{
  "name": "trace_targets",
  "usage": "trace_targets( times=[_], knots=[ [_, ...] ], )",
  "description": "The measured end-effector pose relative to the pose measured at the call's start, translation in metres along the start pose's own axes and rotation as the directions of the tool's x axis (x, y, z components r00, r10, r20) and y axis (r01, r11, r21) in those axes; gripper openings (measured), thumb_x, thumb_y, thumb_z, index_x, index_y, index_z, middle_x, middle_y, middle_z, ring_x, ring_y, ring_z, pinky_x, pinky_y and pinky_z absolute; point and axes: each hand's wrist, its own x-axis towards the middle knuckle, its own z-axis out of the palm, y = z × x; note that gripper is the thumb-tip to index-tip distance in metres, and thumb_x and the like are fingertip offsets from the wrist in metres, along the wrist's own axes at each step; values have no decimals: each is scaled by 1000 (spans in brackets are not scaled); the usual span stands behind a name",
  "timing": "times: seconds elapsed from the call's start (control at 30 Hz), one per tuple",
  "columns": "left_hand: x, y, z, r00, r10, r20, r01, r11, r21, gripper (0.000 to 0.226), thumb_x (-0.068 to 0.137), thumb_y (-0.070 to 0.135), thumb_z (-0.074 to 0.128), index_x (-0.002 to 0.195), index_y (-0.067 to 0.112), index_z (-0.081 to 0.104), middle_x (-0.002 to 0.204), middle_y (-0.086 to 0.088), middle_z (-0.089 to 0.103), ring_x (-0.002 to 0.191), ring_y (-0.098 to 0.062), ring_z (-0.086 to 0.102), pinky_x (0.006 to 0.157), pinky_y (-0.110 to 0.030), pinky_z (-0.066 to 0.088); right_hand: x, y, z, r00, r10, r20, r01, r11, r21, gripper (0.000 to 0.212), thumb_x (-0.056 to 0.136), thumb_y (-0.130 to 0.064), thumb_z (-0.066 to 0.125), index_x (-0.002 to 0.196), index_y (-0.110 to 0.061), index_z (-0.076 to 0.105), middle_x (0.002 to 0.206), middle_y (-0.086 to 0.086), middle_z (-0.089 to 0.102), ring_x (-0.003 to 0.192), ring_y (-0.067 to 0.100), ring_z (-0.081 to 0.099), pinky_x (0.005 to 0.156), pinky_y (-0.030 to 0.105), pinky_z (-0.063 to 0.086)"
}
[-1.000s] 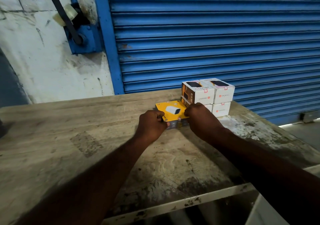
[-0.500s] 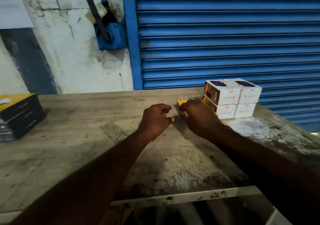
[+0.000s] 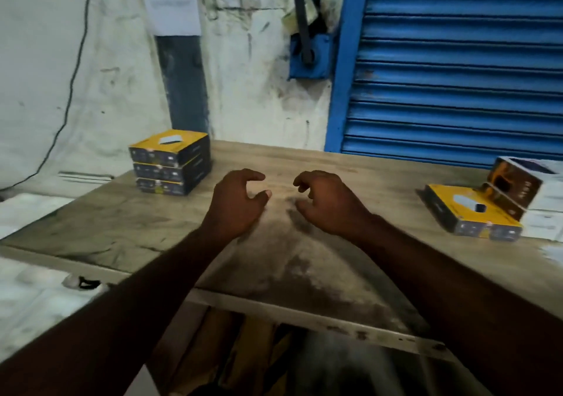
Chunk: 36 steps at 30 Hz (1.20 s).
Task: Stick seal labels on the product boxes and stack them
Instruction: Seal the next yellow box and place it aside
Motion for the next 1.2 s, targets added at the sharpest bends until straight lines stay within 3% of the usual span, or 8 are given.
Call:
trace_targets(
  times=[0.17,0.37,0.57,0.73,0.83,0.97,1.03,1.2],
  knots=[
    [7,-40,-59,993,-40,-111,47,997,63,40,86,23,77,124,16,66,128,-2,65,121,-17,59,94,-21,42,46,-64,42,997,-71,18,69,994,84,40,90,-31,68,127,-17,61,116,1,67,101,20,61,87,35,51],
    [20,-72,-104,977,-73,-202,93,991,93,38,83,15,75,119,11,67,117,-5,70,106,-22,65,85,-24,43,92,-117,76,997,-75,-35,81,974,212,42,87,-26,73,124,-12,60,115,8,64,99,24,62,82,29,45],
    [49,-105,-129,942,-126,-310,174,976,132,56,76,13,74,130,10,59,122,-18,60,120,-34,54,101,-43,43,126,-143,97,996,-4,-86,33,939,342,64,82,-28,79,139,-18,51,123,12,58,108,28,60,93,41,51],
    [71,-117,-138,942,-232,-243,262,960,103,74,71,30,69,140,9,49,128,-20,60,125,-36,52,103,-41,42,143,-148,112,997,38,-63,-13,932,362,68,86,-34,77,145,-17,47,133,11,63,120,28,59,94,31,44],
    [78,-125,-136,947,-254,-196,282,951,129,71,82,20,74,145,9,43,136,-18,59,128,-35,52,107,-39,40,146,-150,115,998,33,-54,-10,925,379,68,88,-33,76,148,-18,46,136,10,62,124,27,58,96,30,44],
    [76,-130,-132,954,-190,-232,228,962,151,66,79,17,76,140,9,52,132,-16,62,123,-35,55,106,-39,40,146,-151,118,999,2,-48,16,929,369,62,89,-27,74,146,-17,49,135,11,65,122,29,60,98,31,44],
    [73,-131,-128,953,-159,-257,206,964,167,65,77,15,78,138,11,55,129,-15,63,120,-33,57,104,-38,39,144,-150,117,998,11,-62,13,925,379,60,89,-24,73,145,-16,50,131,12,66,119,29,61,94,28,44],
    [64,-125,-112,948,-69,-310,122,981,154,57,76,16,78,131,14,61,122,-13,66,112,-31,61,99,-39,43,130,-139,110,993,52,-110,4,892,452,61,88,-18,75,143,-11,51,126,12,68,111,24,65,67,2,33]
  ],
)
